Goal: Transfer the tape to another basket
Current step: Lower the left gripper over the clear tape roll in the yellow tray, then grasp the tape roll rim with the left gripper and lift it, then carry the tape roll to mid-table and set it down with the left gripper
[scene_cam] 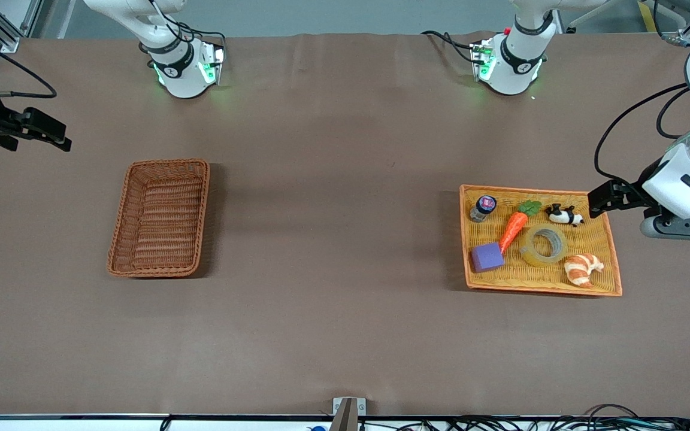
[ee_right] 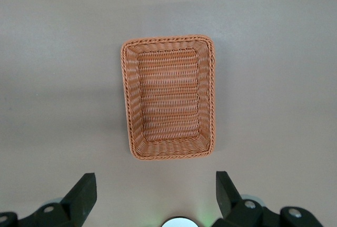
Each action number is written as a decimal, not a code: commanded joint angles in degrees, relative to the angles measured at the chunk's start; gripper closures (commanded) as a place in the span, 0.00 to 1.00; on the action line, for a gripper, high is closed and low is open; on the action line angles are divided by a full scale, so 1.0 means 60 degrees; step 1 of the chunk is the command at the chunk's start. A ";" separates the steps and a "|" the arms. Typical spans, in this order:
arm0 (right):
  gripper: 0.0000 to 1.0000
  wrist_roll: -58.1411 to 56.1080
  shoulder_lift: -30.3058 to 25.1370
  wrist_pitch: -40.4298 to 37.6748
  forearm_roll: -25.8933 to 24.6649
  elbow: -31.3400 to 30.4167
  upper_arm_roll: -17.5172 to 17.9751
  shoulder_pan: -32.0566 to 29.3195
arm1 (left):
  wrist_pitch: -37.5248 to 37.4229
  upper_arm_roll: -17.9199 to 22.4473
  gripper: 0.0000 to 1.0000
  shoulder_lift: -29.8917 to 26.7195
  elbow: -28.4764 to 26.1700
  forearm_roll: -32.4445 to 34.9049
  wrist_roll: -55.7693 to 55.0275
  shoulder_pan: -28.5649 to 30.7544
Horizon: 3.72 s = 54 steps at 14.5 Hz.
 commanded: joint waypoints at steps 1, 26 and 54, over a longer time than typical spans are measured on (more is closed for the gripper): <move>0.00 -0.0057 -0.0184 0.0015 -0.0057 -0.0114 0.0050 -0.0077 | -0.0163 -0.0028 0.00 0.0088 0.0110 0.0062 -0.0440 -0.0016; 0.00 -0.0057 -0.0155 0.0104 -0.0057 -0.0114 0.0064 -0.0048 | 0.6648 -0.0043 0.32 0.2754 -0.5061 -0.0084 0.1431 0.1537; 0.00 -0.0057 -0.0169 0.0089 -0.0057 -0.0143 0.0064 -0.0063 | 0.4346 -0.2125 0.88 0.5990 0.1514 -0.0450 -0.7137 -0.4157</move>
